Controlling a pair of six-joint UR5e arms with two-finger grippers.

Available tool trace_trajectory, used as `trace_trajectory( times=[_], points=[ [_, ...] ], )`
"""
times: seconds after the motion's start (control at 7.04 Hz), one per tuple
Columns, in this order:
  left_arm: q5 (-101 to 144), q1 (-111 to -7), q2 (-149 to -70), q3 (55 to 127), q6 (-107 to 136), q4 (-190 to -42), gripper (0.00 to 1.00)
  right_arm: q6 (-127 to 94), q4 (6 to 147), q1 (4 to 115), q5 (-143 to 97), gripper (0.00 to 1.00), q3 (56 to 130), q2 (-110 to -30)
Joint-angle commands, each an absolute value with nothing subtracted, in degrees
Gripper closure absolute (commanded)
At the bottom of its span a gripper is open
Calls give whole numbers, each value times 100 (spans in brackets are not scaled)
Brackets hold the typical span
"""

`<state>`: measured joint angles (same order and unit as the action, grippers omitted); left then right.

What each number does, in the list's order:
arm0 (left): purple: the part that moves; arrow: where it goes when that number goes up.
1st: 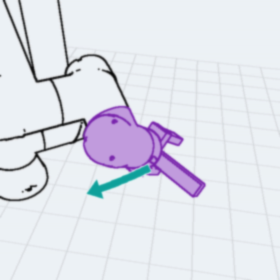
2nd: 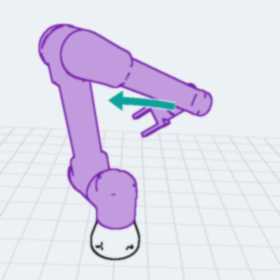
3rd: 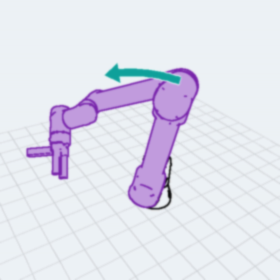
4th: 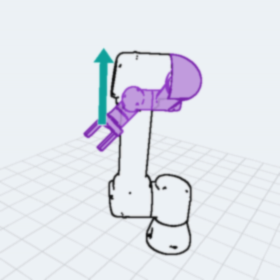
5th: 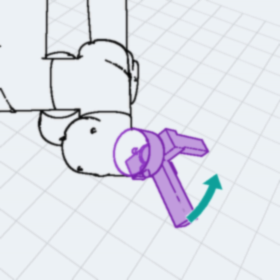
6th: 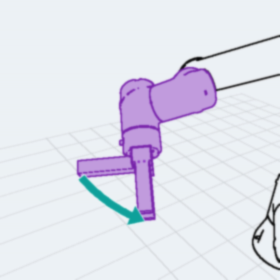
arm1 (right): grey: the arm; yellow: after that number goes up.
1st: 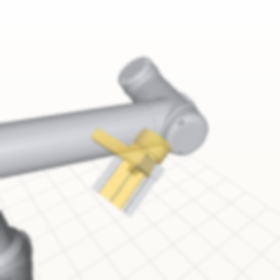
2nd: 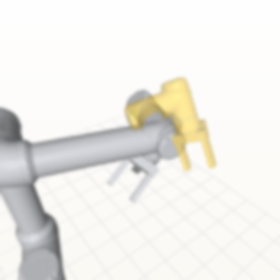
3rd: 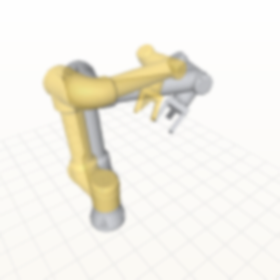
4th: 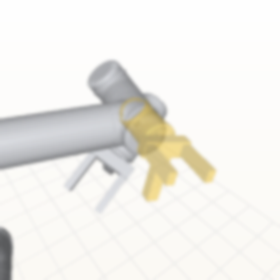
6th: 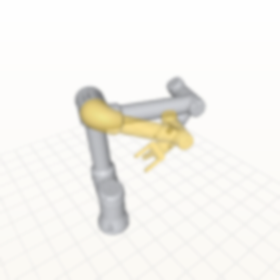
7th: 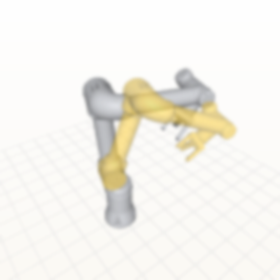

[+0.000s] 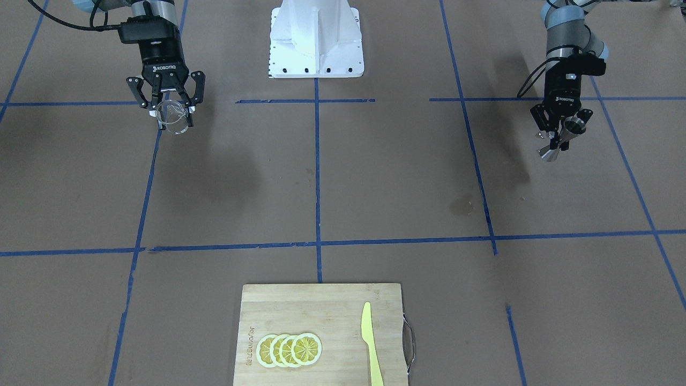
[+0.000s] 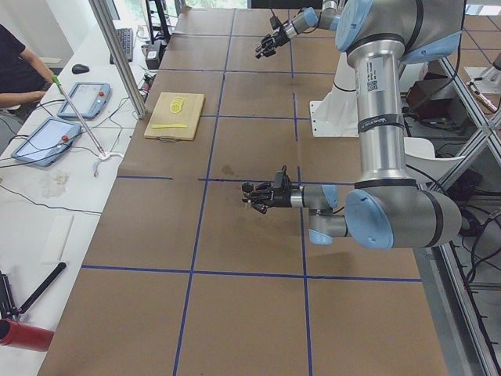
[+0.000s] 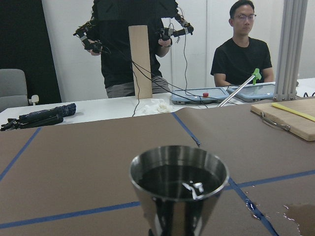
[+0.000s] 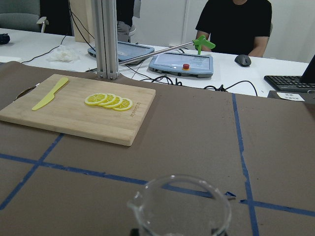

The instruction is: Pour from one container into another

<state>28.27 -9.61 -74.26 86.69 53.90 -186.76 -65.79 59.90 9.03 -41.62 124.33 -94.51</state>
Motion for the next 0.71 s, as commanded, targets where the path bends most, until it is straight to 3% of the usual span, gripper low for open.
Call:
trace_trajectory(
  times=[0.0,0.57],
  points=[
    [2995,-923,-7479,8648,5484,-18642,100,-6574,5994,896,-4157,100,12428,-9448],
    [3313,-888,-7479,8596,5678,-18290,100,-6574,5994,888,-4157,100,12419,-9431]
  ],
)
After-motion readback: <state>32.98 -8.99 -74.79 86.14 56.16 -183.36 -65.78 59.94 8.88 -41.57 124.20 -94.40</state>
